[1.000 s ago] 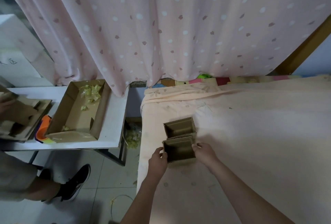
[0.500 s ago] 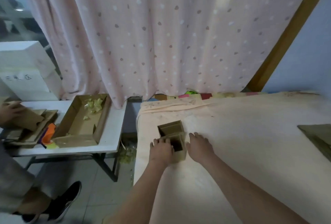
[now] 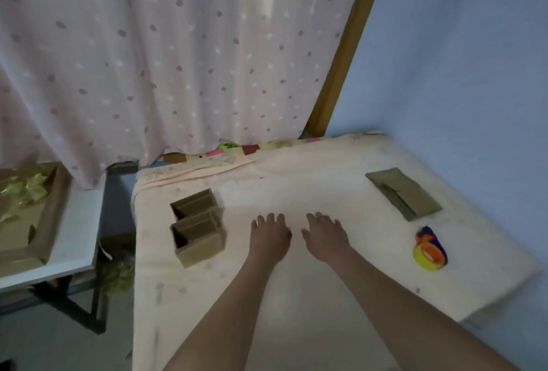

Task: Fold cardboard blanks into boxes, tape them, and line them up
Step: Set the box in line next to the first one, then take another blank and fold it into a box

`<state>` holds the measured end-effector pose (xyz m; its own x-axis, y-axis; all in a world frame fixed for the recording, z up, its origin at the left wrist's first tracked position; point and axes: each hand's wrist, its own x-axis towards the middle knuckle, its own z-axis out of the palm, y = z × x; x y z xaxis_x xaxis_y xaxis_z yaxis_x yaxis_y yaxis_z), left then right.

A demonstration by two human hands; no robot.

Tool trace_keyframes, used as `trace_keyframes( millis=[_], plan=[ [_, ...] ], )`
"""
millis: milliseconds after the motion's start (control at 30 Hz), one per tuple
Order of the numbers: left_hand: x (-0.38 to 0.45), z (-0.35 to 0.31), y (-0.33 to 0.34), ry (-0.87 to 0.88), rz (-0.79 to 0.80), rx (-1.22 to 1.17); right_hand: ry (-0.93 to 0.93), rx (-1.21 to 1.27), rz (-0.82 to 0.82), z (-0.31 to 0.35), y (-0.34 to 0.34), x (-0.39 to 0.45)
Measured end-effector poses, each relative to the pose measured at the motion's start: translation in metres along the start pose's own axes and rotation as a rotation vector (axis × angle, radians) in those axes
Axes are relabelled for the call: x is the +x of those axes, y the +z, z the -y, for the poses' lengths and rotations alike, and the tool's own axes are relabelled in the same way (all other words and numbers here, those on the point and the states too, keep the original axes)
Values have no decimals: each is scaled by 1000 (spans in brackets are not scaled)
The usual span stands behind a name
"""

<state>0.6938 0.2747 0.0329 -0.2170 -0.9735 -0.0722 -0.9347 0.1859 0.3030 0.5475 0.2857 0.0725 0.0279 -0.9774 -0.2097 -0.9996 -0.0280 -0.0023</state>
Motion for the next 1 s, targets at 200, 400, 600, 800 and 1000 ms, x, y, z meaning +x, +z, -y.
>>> trace_keyframes(
  millis=[200,400,600,800,1000],
  plan=[
    [24,-76,-11,126,-15,36,134,19,-28,-75,-23,-14],
    [59,-147,-12,175,-40,80,146,51,-91,-147,-41,7],
    [104,-210,-2,67,-67,173,43,81,-156,-231,-45,46],
    [138,-305,20,-36,-57,146,-115,113,-124,-322,-56,71],
    [157,-377,32,-76,-36,165,-167,91,-82,-397,-65,82]
  ],
)
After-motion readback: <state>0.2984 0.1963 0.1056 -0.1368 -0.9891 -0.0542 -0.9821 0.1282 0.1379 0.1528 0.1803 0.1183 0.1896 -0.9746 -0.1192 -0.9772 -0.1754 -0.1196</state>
